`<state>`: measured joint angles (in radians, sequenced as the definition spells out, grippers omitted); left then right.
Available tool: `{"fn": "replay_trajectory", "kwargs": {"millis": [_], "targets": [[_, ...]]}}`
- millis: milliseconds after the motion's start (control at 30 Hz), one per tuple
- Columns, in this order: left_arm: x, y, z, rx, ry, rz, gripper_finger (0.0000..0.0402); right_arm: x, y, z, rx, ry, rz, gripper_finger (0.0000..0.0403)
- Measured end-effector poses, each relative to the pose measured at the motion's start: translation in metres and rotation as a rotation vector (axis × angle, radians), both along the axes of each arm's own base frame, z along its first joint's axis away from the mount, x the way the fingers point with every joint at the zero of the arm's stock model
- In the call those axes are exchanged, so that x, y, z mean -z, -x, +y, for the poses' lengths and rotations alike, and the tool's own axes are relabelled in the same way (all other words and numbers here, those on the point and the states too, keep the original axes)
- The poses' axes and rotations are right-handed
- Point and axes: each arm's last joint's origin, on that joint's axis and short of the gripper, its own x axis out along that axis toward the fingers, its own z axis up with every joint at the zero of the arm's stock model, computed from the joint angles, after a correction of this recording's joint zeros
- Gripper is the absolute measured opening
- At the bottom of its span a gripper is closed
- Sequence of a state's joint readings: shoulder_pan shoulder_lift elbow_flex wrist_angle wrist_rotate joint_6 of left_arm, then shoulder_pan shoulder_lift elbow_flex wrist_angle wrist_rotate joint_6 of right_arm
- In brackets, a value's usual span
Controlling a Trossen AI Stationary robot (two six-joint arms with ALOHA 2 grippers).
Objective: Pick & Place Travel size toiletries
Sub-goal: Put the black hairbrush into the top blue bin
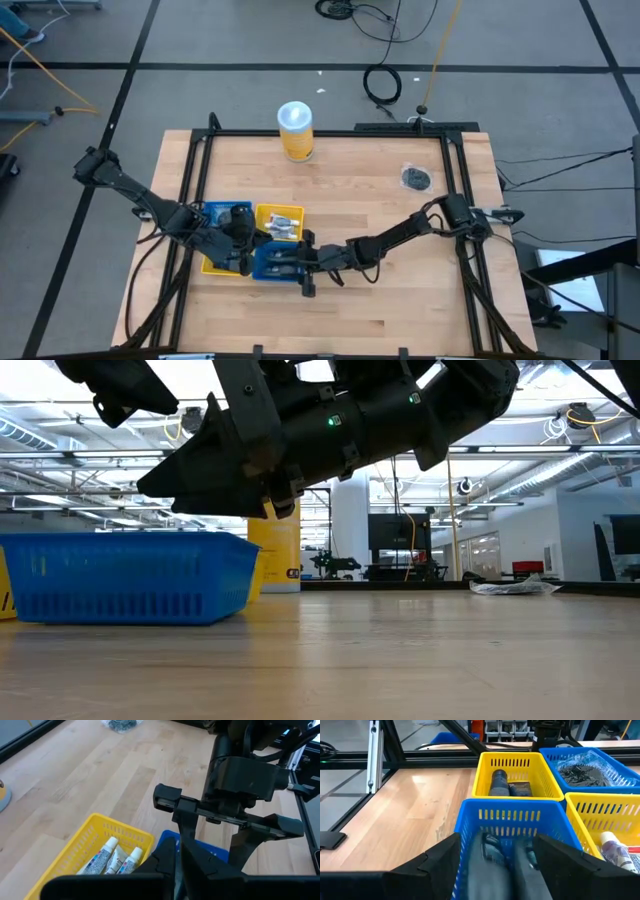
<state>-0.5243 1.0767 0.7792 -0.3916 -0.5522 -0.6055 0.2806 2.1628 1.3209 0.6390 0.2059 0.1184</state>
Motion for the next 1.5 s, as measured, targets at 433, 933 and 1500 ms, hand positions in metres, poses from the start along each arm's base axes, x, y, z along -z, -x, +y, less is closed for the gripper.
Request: {"fn": "replay_trajectory", "kwargs": {"millis": [433, 933, 1500], "targets": [[0.0, 0.002, -0.003, 0.022, 0.005, 0.004, 0.0024, -0.052, 0.024, -0.002, 0.028, 0.038, 0.144, 0.0228], [0.0, 0.003, -0.005, 0.025, 0.004, 0.001, 0.0024, -0.061, 0.178, -0.029, 0.64, 0.069, 0.501, 0.0197], [-0.002, 0.002, 0.0, -0.096, -0.077, -0.049, 0.0024, 0.029, 0.312, -0.138, 1.272, -0.241, 0.085, 0.0188]]}}
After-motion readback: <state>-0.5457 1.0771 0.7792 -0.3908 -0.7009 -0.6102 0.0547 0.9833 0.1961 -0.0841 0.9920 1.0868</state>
